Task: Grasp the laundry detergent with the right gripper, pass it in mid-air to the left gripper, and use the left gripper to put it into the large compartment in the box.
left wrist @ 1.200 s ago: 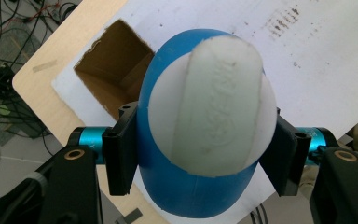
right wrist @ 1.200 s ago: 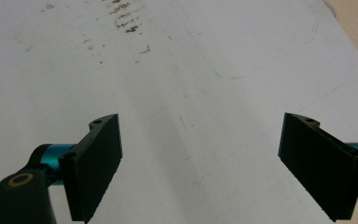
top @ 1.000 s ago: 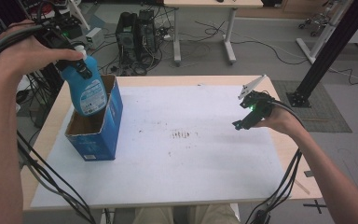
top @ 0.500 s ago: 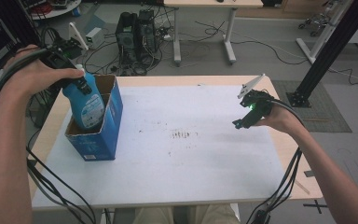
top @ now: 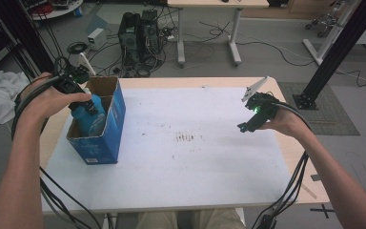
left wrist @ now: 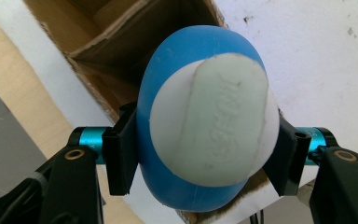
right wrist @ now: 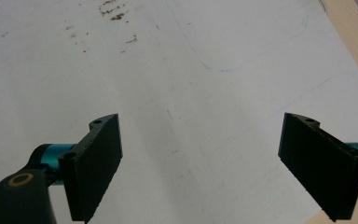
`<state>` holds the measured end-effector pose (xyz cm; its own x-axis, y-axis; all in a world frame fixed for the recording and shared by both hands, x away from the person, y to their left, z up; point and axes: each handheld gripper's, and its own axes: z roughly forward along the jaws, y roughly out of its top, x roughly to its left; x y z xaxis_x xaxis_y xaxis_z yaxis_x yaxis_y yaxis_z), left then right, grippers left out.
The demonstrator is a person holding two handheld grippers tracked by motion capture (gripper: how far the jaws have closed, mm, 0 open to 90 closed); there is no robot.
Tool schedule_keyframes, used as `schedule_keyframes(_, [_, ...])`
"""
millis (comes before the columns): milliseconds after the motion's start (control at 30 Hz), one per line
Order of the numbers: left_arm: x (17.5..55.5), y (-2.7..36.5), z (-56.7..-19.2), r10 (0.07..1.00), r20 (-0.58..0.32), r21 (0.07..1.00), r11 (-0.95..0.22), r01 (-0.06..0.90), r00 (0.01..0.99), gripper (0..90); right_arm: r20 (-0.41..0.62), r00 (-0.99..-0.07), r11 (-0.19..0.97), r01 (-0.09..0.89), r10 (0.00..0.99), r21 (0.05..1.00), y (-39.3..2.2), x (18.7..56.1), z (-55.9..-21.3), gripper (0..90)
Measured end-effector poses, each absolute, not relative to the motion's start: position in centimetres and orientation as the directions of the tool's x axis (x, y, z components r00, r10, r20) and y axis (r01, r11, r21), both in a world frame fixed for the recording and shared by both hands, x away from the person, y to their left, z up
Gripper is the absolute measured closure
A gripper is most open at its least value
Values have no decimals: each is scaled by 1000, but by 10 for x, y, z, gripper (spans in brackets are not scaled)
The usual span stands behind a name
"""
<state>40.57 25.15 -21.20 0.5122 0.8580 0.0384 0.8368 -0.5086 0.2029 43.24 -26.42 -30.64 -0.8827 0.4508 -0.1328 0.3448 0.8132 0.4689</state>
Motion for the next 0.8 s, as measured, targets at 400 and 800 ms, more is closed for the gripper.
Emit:
schedule_keyframes(400, [406, 253, -224, 859, 27, 201, -506, 839, 511, 373, -164, -881, 835, 340, 444, 434, -259, 430, -309, 127])
schedule_keyframes(800, [406, 250, -259, 826, 51, 164, -562, 811, 562, 373, -180, -881, 843, 333, 438, 423, -258, 428, -310, 127])
